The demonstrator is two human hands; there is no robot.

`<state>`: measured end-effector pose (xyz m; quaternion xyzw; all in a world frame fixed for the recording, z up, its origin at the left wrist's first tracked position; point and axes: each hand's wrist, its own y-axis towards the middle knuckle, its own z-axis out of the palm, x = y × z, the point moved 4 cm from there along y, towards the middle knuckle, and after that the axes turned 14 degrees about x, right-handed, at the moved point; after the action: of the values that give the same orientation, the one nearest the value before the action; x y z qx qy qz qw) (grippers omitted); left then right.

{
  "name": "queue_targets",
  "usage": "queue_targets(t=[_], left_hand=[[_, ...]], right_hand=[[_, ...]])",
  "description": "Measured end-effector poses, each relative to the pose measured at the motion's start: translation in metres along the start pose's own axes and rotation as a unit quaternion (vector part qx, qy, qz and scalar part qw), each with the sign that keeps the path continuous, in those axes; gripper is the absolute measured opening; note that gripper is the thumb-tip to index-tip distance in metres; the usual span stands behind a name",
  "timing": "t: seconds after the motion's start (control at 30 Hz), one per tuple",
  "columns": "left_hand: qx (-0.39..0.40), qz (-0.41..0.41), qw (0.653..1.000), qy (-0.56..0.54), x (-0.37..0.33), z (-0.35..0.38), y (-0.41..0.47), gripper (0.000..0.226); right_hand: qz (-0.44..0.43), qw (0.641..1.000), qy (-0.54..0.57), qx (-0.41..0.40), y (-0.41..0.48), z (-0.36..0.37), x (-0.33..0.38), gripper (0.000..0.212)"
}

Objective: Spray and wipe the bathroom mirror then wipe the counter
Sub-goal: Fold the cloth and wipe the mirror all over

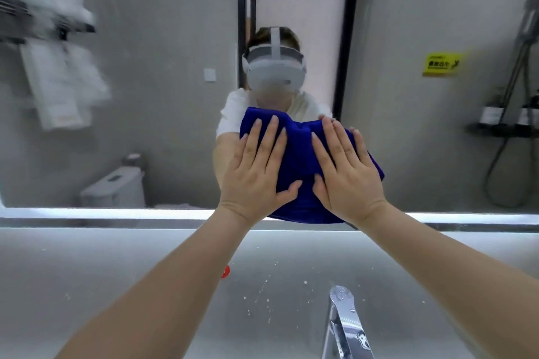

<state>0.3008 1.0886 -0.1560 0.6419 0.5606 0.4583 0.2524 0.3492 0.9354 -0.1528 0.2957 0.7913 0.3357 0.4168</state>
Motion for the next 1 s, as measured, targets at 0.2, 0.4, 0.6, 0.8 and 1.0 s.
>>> queue_targets(t=[0.2, 0.4, 0.6, 0.8, 1.0], left_hand=[[0.002, 0.018, 1.0, -0.006, 0.027, -0.002, -0.012, 0.075], [0.032, 0.013, 0.999, 0.022, 0.092, -0.009, -0.035, 0.083], [0.043, -0.004, 0.998, 0.048, 0.164, -0.023, -0.053, 0.089], [0.051, -0.005, 0.998, 0.043, 0.223, -0.035, -0.063, 0.089], [0.043, -0.007, 0.999, 0.028, 0.277, -0.041, -0.077, 0.092]], right_hand=[[0.095, 0.994, 0.045, -0.009, 0.009, 0.003, 0.029, 0.06], [0.108, 0.992, 0.058, 0.006, 0.043, 0.005, 0.086, 0.069], [0.145, 0.985, 0.087, -0.037, 0.089, -0.002, 0.144, 0.07], [0.136, 0.986, 0.092, -0.021, 0.129, -0.007, 0.189, 0.071], [0.172, 0.979, 0.101, -0.033, 0.165, -0.008, 0.233, 0.072]])
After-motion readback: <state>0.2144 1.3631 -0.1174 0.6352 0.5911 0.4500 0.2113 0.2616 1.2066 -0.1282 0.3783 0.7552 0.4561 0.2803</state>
